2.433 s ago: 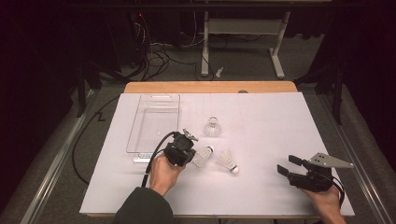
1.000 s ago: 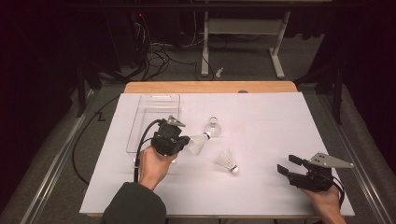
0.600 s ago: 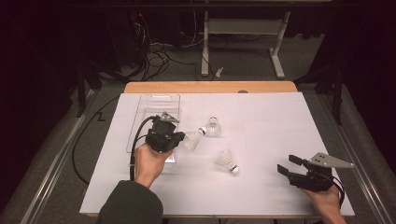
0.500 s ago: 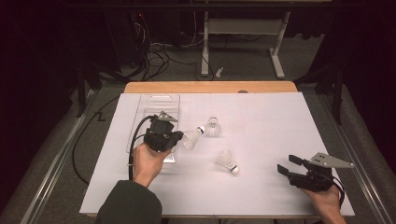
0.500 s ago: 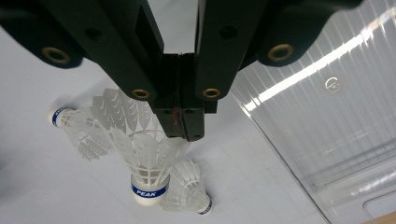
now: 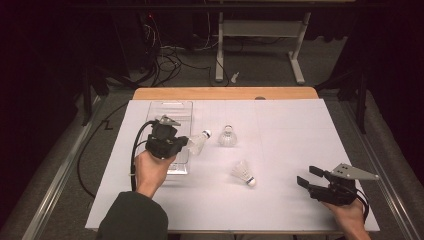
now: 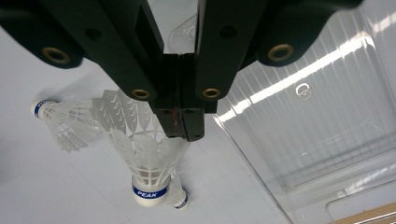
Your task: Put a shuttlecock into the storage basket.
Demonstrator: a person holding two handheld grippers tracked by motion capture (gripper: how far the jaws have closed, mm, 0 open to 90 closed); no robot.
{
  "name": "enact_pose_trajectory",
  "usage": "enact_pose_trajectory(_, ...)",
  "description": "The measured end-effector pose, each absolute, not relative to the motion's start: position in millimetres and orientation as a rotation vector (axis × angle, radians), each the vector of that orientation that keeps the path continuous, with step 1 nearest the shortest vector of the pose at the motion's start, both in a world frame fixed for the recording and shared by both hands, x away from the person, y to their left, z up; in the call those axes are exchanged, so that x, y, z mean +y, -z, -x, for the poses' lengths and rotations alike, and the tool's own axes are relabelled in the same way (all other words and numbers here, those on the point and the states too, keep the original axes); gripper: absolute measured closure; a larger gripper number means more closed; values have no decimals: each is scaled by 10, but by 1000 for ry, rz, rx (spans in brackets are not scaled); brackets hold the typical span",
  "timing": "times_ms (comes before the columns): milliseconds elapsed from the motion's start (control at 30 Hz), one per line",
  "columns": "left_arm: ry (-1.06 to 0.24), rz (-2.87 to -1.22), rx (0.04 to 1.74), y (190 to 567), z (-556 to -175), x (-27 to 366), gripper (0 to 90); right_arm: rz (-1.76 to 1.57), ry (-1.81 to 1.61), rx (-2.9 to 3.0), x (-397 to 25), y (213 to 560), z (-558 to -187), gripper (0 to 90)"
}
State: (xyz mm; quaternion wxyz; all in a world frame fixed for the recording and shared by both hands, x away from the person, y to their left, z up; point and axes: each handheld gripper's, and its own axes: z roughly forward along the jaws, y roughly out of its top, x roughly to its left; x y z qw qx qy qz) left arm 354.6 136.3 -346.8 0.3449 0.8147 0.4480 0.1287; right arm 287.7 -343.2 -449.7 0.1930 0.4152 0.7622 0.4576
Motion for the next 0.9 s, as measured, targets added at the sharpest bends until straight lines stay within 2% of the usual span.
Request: enact_pose_trajectory(900,-437,-2086,1297,3492,-3782,1623,900,-1162,-1283,2139,-3431,4497,-2875,347)
